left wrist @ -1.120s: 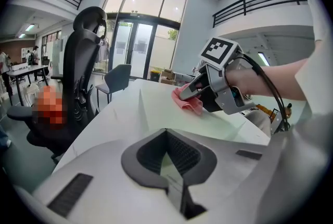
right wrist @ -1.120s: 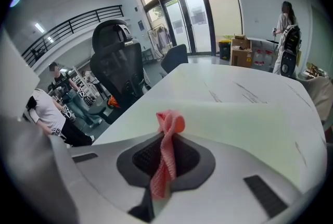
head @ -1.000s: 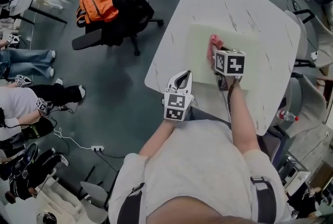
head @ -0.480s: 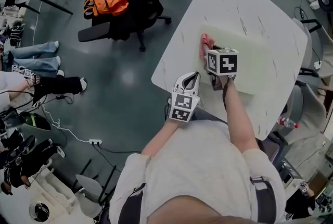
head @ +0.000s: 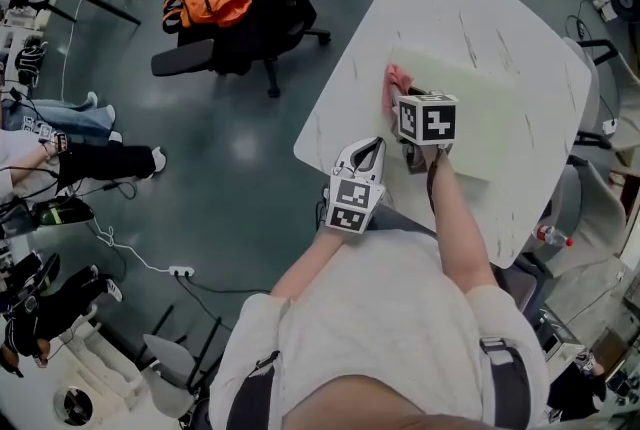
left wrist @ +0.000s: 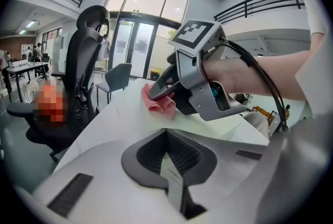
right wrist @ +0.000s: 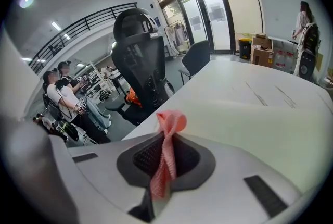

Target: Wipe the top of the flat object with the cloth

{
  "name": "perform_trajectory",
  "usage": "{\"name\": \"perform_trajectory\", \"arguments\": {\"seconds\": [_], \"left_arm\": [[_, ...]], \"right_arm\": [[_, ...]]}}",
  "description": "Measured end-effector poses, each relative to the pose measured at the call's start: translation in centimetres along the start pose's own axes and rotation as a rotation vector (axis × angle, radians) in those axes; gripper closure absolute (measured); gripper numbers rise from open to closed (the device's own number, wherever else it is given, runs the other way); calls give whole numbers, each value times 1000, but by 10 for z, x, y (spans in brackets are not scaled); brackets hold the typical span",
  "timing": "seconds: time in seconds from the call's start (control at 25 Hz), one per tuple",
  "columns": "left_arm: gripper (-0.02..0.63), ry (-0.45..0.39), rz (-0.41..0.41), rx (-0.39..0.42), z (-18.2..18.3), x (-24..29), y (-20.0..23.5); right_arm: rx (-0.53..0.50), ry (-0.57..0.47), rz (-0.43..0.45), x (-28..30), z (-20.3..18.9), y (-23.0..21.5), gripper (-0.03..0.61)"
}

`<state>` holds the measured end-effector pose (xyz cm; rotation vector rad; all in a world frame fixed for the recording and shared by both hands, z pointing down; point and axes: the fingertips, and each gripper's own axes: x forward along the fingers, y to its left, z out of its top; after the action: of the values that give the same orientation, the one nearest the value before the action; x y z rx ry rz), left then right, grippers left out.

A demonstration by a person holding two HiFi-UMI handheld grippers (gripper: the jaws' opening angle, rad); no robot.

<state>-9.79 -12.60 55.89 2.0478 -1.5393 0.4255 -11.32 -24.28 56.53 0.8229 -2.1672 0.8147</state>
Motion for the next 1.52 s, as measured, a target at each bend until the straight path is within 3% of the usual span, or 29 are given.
{"name": "perform_trajectory", "arguments": {"seconds": [0.8,1.12,1.52], "left_arm": [[601,-31,-47,20,0,-3,0],[601,-37,-67,51,-1,-3,-2],[601,-32,-19,44,-1,-2,-2]], "right_arm": [[6,3,8,-19,-36,21,549],[-15,-35,-74,-30,-41,2,549],[61,-31,-67,-53,-55,-40,549]]}}
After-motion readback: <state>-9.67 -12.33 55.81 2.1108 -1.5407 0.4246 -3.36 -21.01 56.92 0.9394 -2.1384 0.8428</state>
